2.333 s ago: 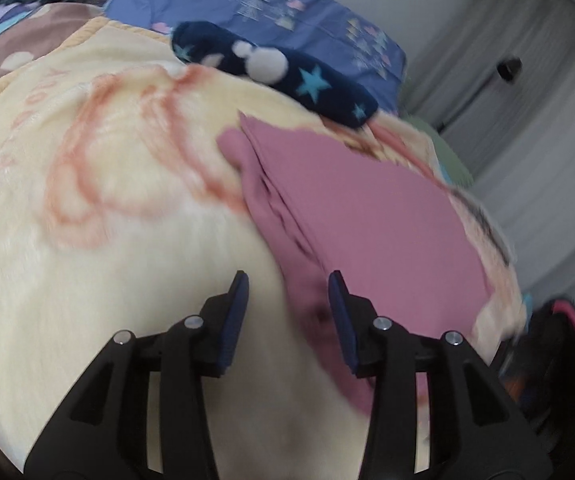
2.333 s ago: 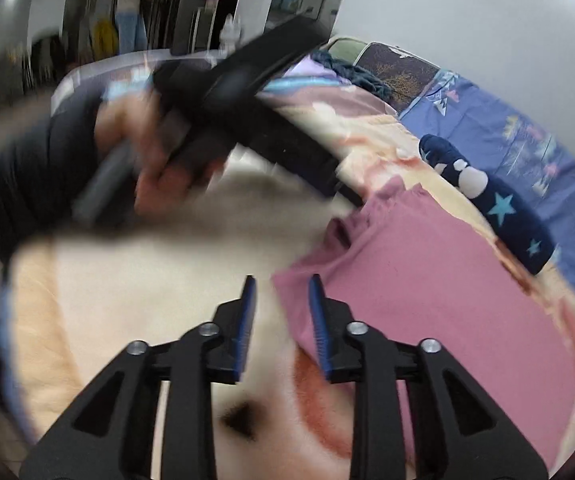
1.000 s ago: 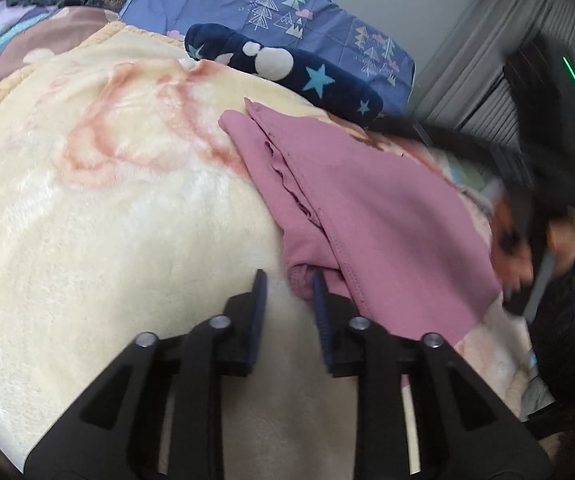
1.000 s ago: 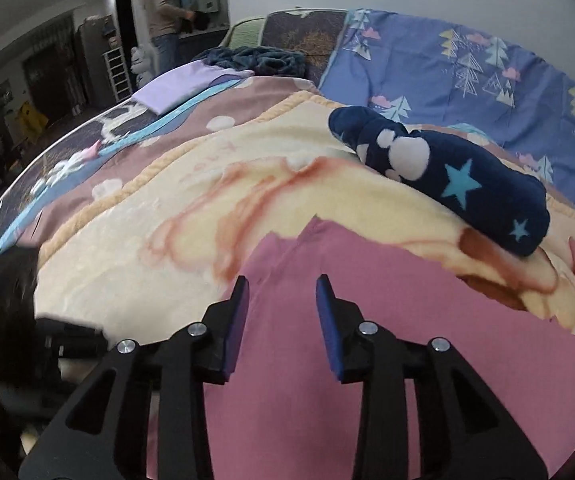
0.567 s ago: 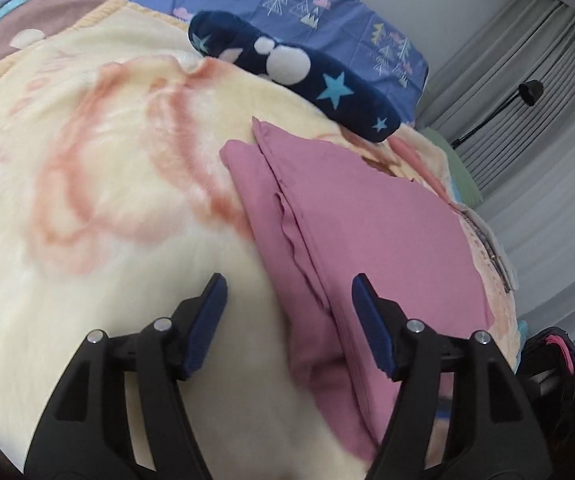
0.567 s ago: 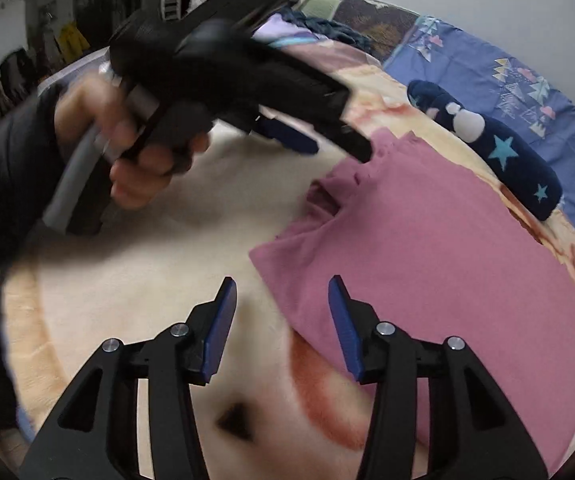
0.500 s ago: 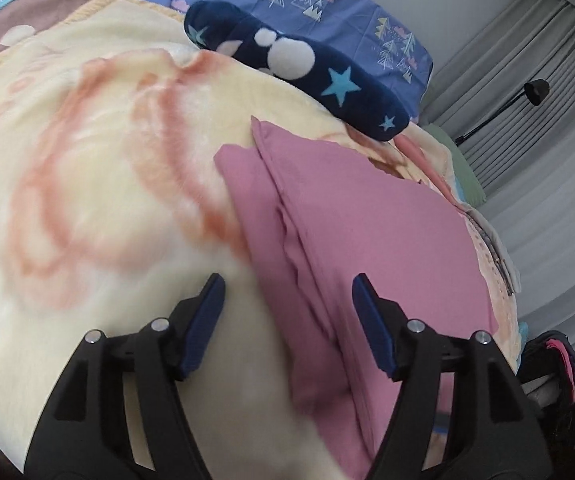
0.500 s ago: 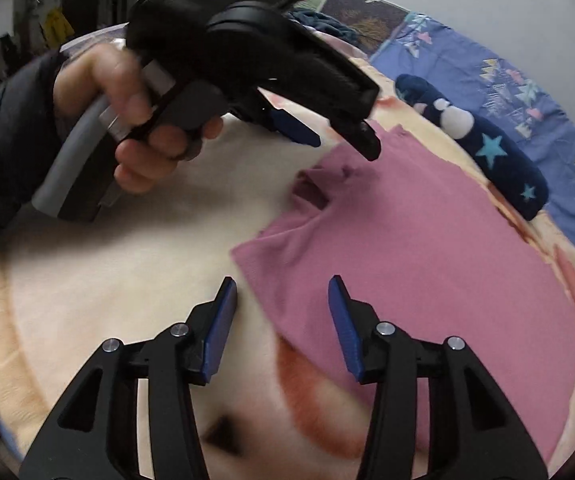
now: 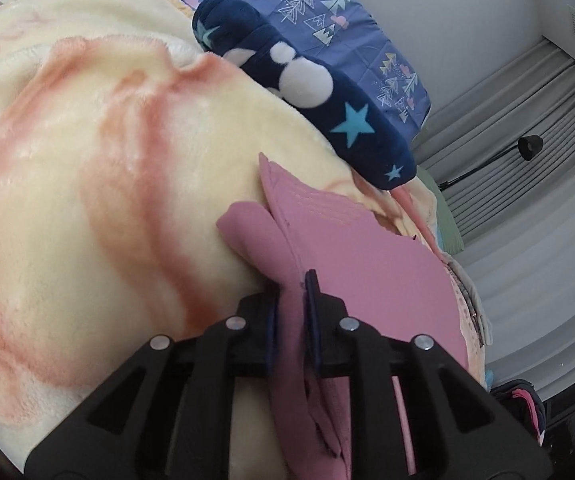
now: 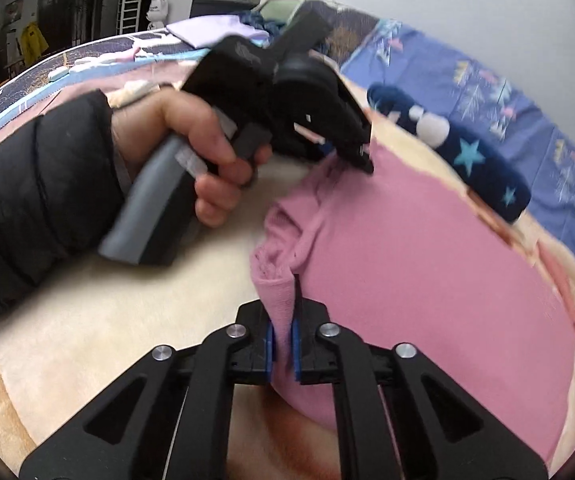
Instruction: Fold small clothes
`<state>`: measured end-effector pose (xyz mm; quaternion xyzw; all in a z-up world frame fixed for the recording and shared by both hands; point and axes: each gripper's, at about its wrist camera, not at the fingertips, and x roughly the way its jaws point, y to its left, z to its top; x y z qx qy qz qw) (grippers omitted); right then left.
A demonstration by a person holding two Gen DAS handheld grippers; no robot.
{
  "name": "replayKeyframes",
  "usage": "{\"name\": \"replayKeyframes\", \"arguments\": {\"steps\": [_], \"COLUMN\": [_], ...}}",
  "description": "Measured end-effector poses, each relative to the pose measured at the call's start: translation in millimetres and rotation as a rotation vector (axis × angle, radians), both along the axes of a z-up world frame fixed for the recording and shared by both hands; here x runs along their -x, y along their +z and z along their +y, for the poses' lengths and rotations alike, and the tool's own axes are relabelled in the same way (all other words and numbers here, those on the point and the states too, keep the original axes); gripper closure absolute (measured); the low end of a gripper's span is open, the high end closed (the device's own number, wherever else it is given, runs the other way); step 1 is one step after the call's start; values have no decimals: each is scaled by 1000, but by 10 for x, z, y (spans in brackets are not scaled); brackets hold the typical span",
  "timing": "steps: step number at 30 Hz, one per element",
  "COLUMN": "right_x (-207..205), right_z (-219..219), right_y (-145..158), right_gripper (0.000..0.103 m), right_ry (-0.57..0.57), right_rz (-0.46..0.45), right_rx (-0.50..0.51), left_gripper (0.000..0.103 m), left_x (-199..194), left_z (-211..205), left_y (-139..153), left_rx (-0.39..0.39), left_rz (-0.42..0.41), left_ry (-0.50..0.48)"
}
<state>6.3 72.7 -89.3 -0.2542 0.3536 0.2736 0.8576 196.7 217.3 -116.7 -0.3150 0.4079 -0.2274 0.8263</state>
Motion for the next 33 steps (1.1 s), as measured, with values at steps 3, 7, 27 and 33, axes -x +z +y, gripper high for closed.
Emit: {"name": "replayKeyframes", "arguments": {"steps": [3,7,27,33], "right_x": [139,186,-18,-82], "right_z": [-39,-35,85,-257], "right_y": [64,-41,-1,298], "right_gripper": [64,64,99,99], "right_ry": [10,18,-14,-116], "right_rz": [-46,-36,-135,-81], "right_rx": [20,93,41,-130], "left_gripper": [81,79,79,88], "left_x": [6,18,3,3], "left_z": [-62,-68,-79,-274], "left_y": [9,-12,-20,265], "left_rx": [-39,-49,-46,-187], "left_rz": [-6,0,1,-29], "left_ry": [-21,-33,-17,-5]}}
